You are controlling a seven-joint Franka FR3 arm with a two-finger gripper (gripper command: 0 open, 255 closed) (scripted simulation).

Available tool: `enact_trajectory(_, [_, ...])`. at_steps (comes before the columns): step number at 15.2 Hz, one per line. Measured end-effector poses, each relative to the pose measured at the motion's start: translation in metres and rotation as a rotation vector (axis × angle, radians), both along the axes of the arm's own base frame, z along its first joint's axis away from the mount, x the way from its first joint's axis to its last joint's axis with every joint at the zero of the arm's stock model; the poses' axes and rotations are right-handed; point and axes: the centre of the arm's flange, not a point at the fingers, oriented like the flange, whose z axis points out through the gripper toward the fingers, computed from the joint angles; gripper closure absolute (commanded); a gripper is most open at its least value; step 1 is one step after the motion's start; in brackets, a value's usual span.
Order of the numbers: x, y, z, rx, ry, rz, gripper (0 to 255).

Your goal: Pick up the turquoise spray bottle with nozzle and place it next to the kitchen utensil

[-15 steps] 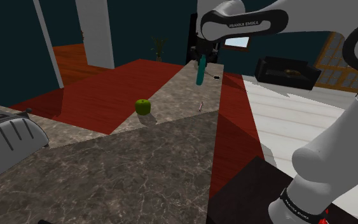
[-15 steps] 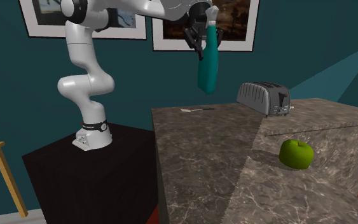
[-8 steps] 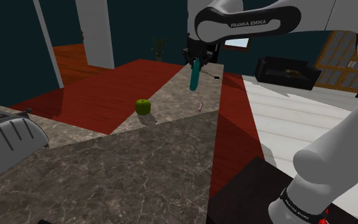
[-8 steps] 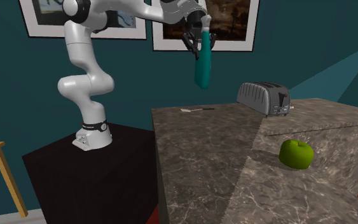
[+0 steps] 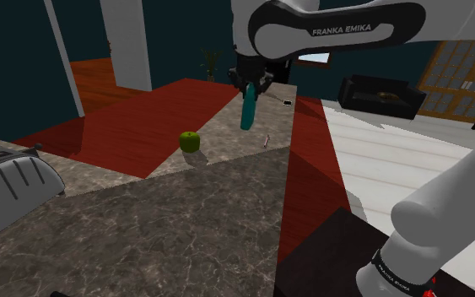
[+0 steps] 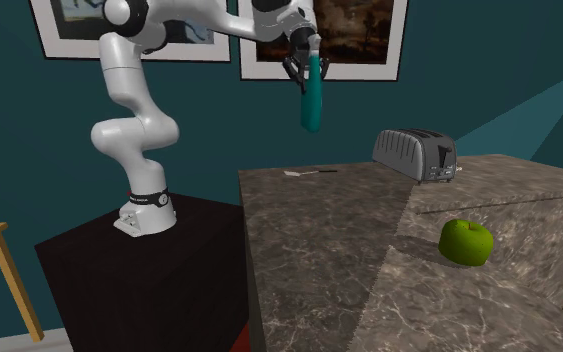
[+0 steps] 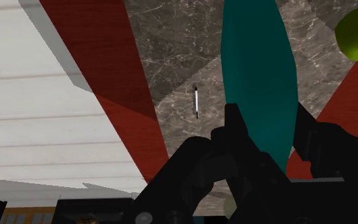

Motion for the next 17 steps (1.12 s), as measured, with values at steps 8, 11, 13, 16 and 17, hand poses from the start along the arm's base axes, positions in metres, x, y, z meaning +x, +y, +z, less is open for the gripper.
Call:
enact_trajectory(8, [-0.046, 0.098, 0.003, 0.0, 0.0, 0.0, 255])
enact_trajectory(11, [-0.06, 0.132, 0.003, -0.001, 0.001, 0.001, 255])
enact_trajectory(13, [-0.072, 0.156, -0.001, -0.001, 0.001, 0.002, 255])
enact_trajectory(16, [-0.09, 0.192, 0.0, -0.001, 0.002, 0.005, 255])
enact_trajectory(17, [-0.096, 0.205, 0.003, 0.0, 0.002, 0.005, 255])
